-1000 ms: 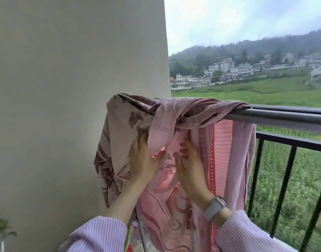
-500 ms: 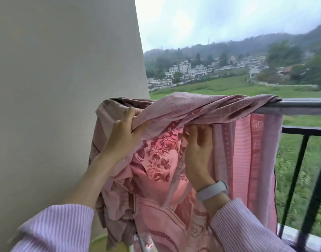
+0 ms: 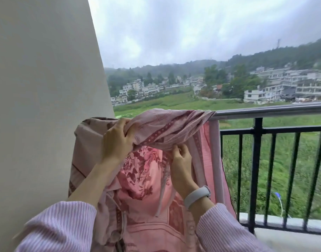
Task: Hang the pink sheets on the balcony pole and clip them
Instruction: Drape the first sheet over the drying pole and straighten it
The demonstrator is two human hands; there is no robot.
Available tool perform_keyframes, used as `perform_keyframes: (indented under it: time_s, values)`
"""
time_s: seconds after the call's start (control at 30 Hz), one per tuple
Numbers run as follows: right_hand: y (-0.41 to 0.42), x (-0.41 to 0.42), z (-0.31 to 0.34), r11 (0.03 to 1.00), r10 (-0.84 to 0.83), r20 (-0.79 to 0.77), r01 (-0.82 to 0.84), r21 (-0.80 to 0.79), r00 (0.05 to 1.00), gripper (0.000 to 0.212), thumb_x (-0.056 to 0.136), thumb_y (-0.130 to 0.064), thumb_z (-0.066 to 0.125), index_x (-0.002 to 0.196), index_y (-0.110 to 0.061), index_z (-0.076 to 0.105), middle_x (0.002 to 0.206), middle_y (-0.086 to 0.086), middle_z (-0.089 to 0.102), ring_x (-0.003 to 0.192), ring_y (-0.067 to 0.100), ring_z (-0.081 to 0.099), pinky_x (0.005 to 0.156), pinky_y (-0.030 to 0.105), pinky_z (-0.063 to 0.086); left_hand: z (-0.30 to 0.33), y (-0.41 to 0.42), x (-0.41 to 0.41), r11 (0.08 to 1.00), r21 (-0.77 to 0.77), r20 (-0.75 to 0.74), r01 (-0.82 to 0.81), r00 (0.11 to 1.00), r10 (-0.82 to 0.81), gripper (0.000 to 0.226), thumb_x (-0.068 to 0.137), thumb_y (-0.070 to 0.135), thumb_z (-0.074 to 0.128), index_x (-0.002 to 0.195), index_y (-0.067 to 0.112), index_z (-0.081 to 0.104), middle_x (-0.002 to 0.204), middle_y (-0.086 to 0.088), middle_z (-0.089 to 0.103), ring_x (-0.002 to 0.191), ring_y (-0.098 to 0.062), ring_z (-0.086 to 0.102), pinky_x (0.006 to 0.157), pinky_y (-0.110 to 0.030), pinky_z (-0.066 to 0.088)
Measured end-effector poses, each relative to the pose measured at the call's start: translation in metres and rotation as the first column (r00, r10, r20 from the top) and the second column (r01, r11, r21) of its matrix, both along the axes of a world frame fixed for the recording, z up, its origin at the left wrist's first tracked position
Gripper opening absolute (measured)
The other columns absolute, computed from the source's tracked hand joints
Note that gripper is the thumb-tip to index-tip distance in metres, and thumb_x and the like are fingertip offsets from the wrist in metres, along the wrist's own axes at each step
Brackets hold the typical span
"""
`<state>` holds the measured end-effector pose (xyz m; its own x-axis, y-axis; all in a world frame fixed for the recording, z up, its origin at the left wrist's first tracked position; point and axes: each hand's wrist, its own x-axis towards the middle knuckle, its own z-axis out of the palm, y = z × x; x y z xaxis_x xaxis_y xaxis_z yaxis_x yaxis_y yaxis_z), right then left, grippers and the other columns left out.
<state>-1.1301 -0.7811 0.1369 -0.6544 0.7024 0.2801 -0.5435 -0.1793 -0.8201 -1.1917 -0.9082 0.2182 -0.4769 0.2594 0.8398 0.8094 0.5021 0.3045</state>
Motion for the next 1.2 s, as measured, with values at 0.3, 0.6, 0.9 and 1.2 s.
perform_keyframes:
  time_s: [0.3, 0.6, 0.9, 1.2]
  values:
    - [0.004, 0.043, -0.008, 0.961, -0.136, -0.003, 0.133, 0.242, 0.991, 0.019, 0.094, -0.007, 0.04, 0.085, -0.017, 0.054, 0.08, 0.004, 0.058, 0.073, 0.018, 0.053, 0.071, 0.033, 0.048, 0.002, -0.005, -0.008, 0.974, -0.011, -0.182, -0.225, 0.959, 0.219, 0.032, 0.087, 0.027, 0.056, 0.109, 0.006, 0.046, 0.106, -0.021, 0.058, 0.091, -0.039, 0.058, 0.063, -0.045, 0.043]
    - [0.122, 0.102, -0.045, 0.869, -0.495, 0.113, 0.493, 0.053, 0.861, 0.018, 0.096, -0.018, 0.04, 0.086, -0.017, 0.054, 0.075, -0.003, 0.053, 0.075, 0.015, 0.051, 0.053, 0.011, 0.044, -0.054, 0.01, 0.0, 0.985, -0.121, -0.197, -0.126, 0.975, 0.1, 0.026, 0.081, 0.029, 0.055, 0.099, 0.018, 0.04, 0.105, -0.016, 0.053, 0.097, -0.029, 0.051, 0.072, -0.045, 0.043]
    - [0.121, 0.133, -0.061, 0.916, -0.203, 0.139, 0.138, 0.376, 0.969, 0.015, 0.092, -0.008, 0.047, 0.091, -0.021, 0.054, 0.088, 0.003, 0.06, 0.076, 0.005, 0.061, 0.063, 0.014, 0.051, -0.151, 0.116, 0.09, 0.9, -0.156, 0.067, 0.407, 0.913, -0.402, 0.045, 0.081, 0.046, 0.053, 0.115, 0.02, 0.039, 0.113, -0.007, 0.054, 0.101, -0.017, 0.051, 0.088, -0.038, 0.047]
    - [0.139, 0.166, -0.06, 0.877, -0.208, 0.274, 0.054, 0.478, 0.939, 0.019, 0.096, -0.013, 0.037, 0.083, -0.014, 0.051, 0.08, 0.009, 0.057, 0.072, 0.022, 0.059, 0.07, 0.035, 0.055, -0.179, 0.156, 0.128, 0.903, -0.015, 0.102, 0.429, 0.899, -0.426, 0.027, 0.09, 0.024, 0.043, 0.103, 0.008, 0.06, 0.099, -0.009, 0.069, 0.088, -0.019, 0.065, 0.079, -0.032, 0.055]
